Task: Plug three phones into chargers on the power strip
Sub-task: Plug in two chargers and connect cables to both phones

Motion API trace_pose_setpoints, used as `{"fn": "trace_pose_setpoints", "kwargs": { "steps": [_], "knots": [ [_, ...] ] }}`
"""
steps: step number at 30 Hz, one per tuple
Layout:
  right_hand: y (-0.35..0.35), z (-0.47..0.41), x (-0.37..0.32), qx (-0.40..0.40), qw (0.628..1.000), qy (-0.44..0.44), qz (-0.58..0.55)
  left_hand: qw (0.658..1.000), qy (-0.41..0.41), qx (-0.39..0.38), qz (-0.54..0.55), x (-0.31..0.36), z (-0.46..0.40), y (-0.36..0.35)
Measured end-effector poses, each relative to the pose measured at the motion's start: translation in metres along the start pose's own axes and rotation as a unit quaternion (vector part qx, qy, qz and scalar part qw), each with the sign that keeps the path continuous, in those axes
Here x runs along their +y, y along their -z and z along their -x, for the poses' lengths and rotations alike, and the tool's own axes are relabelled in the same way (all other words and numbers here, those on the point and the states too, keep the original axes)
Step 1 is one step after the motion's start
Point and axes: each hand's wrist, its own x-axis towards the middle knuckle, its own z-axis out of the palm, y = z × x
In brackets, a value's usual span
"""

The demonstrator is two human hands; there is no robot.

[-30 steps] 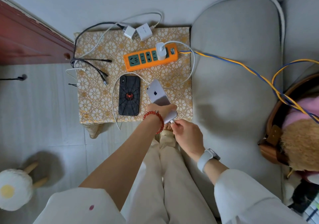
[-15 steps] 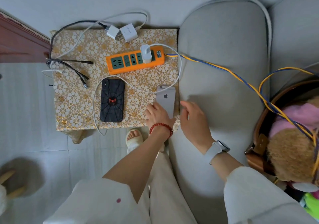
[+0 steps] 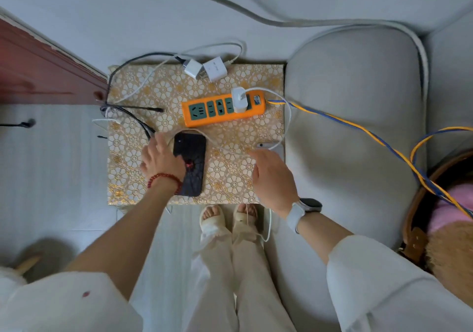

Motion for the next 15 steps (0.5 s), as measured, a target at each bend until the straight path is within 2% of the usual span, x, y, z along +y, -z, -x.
{"fn": "trace_pose_setpoints", "kwargs": {
  "steps": [3,8,11,13,15],
  "knots": [
    [-0.014,-0.021,-0.010,-0.060,0.994,0.040,0.080,1.000,0.006,0.007,0.011,-0.015,-0.017,-0.001],
    [-0.030,-0.045,-0.027,-0.135,0.979,-0.005,0.151,0.996,0.021,-0.006,0.091,-0.018,-0.021,-0.005],
    [-0.028,-0.052,-0.031,-0.131,0.987,0.007,0.095,0.981,0.023,0.034,0.187,-0.026,-0.015,0.004],
    [-0.020,-0.048,-0.029,-0.136,0.989,0.044,0.025,0.969,-0.031,0.081,0.232,-0.032,0.005,0.010],
    [-0.010,-0.040,-0.021,-0.190,0.980,0.058,-0.008,0.958,-0.102,0.085,0.252,-0.040,0.039,0.007]
  ]
}}
